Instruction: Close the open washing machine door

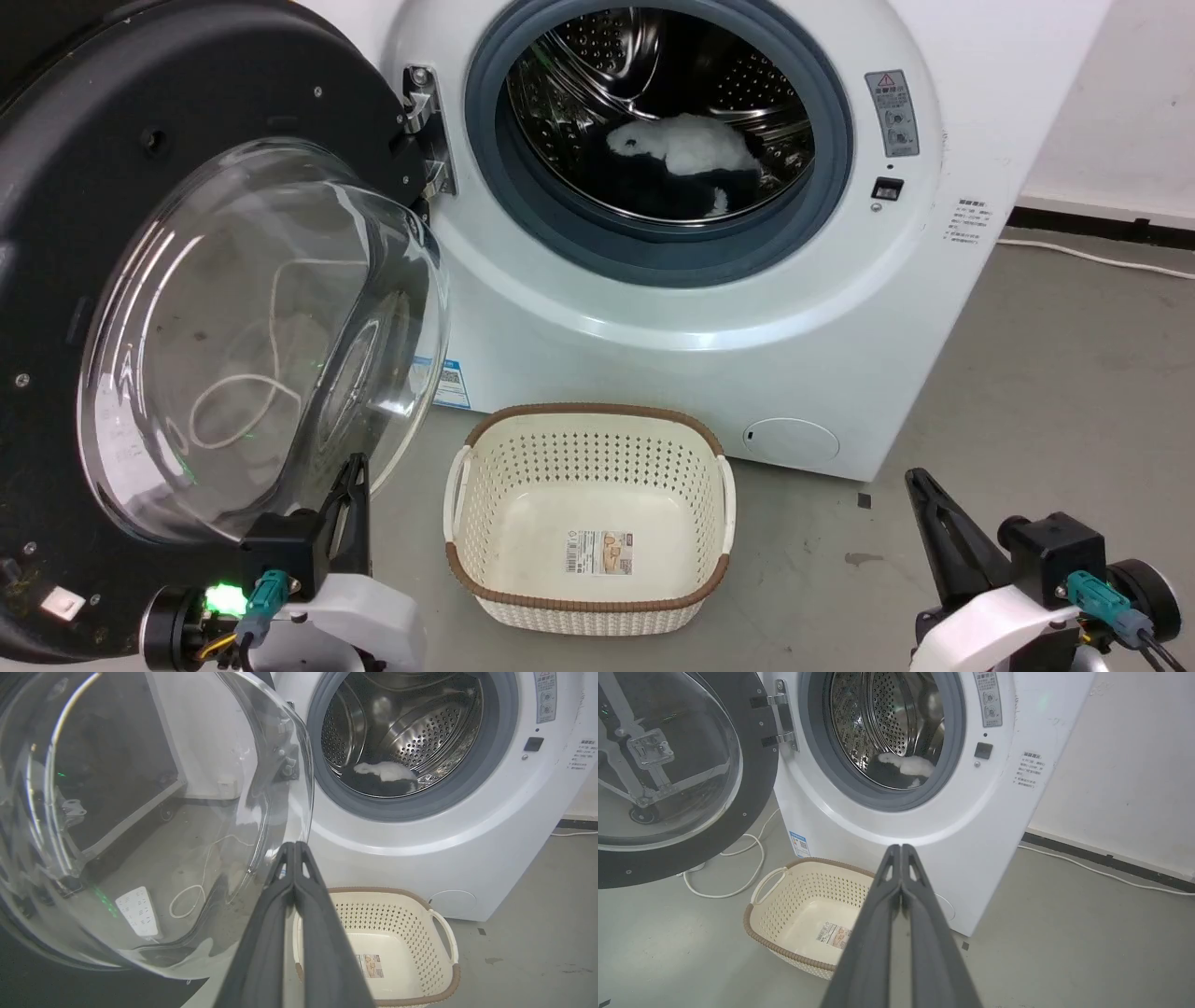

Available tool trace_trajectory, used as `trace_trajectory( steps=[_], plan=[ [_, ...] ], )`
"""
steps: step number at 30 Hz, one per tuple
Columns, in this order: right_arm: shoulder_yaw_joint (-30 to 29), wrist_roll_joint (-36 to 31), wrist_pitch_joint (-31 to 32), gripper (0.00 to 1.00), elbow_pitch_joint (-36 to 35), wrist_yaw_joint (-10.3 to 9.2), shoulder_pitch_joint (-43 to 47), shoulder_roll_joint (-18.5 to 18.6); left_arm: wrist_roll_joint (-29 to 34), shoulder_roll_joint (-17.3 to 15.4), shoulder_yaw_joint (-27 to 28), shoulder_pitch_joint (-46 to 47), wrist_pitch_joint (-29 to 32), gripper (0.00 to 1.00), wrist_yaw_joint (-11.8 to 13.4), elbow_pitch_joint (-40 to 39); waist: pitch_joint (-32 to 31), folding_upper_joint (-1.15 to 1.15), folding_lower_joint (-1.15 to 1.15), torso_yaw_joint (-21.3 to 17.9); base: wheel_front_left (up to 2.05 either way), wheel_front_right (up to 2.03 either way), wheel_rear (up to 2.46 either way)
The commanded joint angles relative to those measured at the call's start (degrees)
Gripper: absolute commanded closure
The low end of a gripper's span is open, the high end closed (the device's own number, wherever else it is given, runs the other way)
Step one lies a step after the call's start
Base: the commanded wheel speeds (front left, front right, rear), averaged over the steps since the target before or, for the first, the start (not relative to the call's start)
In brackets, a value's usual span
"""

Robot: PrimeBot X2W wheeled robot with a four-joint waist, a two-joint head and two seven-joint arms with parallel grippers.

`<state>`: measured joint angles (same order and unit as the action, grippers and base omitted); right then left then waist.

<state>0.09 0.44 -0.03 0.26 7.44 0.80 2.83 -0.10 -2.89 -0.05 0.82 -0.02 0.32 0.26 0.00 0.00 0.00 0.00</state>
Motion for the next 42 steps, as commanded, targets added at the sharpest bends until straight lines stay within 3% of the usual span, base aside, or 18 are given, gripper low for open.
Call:
trace_trajectory(
  steps=[1,41,42],
  plan=[
    [-0.1,-0.4,0.0,1.0,-0.3,0.05,-0.8,0.0,0.1,0.0,0.0,-0.8,0.0,1.0,-0.3,-0.3,0.0,0.0,0.0,0.0,0.0,0.0,0.0],
    [-0.1,-0.4,0.0,1.0,-0.3,0.05,-0.8,0.0,0.1,0.0,0.0,-0.8,0.0,1.0,-0.3,-0.3,0.0,0.0,0.0,0.0,0.0,0.0,0.0],
    [0.0,0.0,0.0,0.0,0.0,0.0,0.0,0.0,0.0,0.0,0.0,0.0,0.0,0.0,0.0,0.0,0.0,0.0,0.0,0.0,0.0,0.0,0.0]
  ],
)
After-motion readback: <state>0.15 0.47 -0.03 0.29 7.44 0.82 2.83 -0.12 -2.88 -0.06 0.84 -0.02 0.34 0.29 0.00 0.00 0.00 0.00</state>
